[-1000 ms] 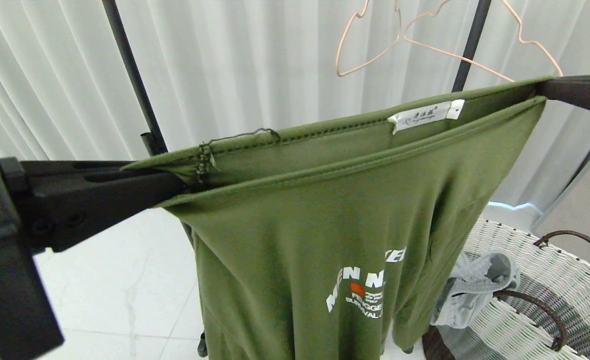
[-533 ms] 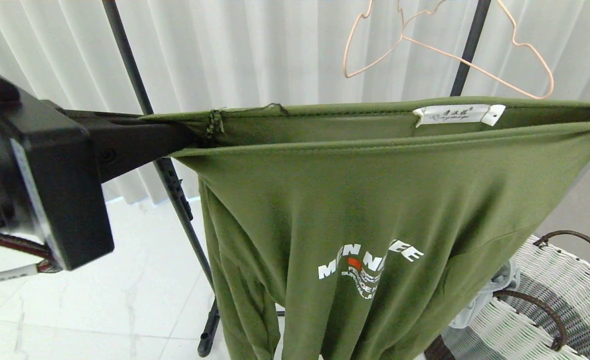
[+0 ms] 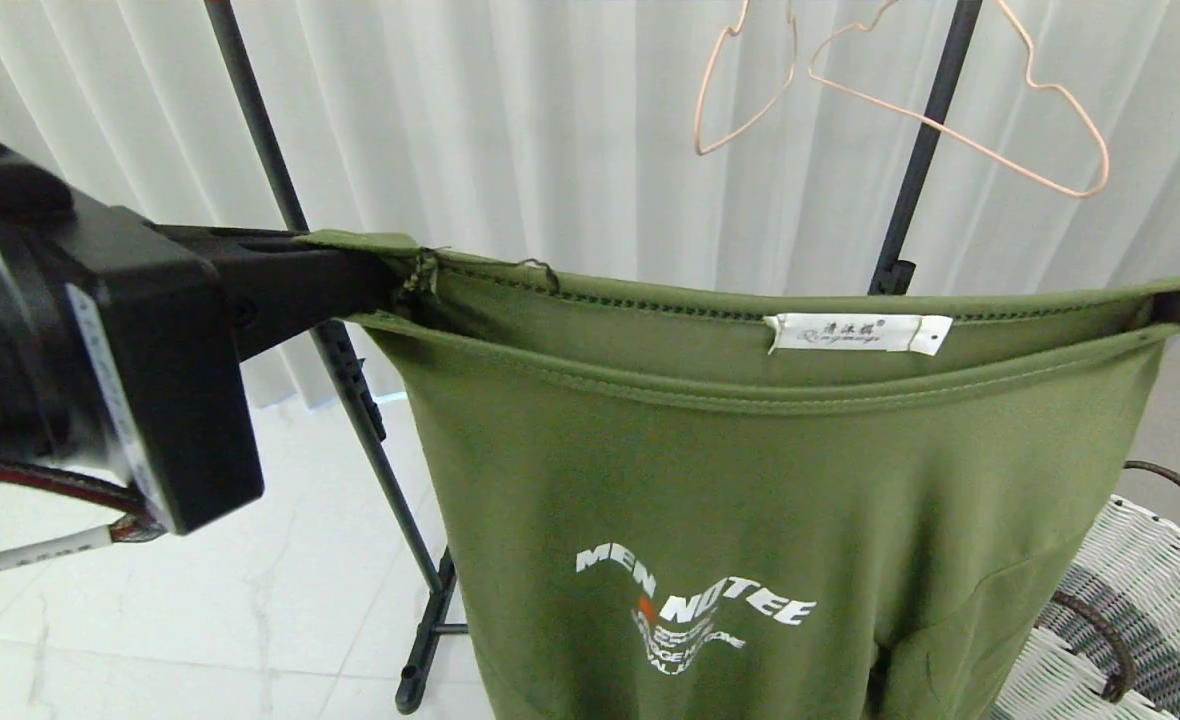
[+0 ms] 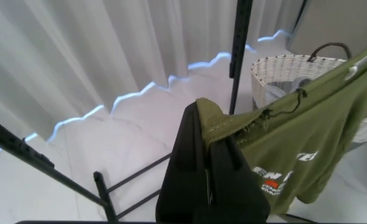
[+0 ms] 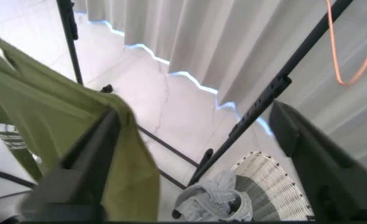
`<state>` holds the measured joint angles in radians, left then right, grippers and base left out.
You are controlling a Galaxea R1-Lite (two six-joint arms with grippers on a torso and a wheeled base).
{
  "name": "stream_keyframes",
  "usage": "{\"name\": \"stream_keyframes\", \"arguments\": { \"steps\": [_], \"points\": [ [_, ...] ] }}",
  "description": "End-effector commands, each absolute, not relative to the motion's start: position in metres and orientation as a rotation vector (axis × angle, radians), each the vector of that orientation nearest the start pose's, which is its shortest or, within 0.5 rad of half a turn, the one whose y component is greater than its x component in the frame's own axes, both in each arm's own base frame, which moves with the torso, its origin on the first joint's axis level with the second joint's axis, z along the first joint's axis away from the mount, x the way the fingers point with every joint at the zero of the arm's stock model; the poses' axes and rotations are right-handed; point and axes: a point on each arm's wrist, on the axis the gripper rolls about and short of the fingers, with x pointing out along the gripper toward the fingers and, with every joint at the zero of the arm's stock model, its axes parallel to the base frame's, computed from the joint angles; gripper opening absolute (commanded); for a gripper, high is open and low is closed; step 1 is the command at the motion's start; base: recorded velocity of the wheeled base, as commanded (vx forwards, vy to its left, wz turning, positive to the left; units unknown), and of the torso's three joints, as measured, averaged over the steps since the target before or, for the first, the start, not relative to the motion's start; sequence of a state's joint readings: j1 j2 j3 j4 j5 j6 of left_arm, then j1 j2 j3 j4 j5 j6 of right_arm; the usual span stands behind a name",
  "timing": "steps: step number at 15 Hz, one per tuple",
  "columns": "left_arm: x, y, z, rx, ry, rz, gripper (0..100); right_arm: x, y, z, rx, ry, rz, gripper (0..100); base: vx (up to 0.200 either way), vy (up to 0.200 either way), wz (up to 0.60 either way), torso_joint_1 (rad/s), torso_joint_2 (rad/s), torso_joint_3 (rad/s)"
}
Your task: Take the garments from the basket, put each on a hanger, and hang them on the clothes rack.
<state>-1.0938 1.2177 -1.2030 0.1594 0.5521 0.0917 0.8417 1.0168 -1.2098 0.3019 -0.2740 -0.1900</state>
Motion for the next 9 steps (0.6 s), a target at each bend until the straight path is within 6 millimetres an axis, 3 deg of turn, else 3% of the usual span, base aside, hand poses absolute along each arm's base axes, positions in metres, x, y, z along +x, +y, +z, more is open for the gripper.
{"name": "stream_keyframes", "arguments": {
  "steps": [1,6,9],
  "points": [
    [0.098,-0.141,0.332,0.229,0.117,-0.482,0,0.064,0.063,0.352,-0.234,0.025,0.581,100,0.000,0.000,0.00,0.000,0.00,0.000],
    [0.108,-0.132,0.320,0.244,0.155,-0.404,0,0.052,0.048,0.347,-0.239,0.044,0.604,100,0.000,0.000,0.00,0.000,0.00,0.000],
    [0.105,-0.127,0.317,0.256,0.155,-0.404,0,0.063,0.040,0.338,-0.277,0.154,0.403,100,0.000,0.000,0.00,0.000,0.00,0.000]
  ]
}}
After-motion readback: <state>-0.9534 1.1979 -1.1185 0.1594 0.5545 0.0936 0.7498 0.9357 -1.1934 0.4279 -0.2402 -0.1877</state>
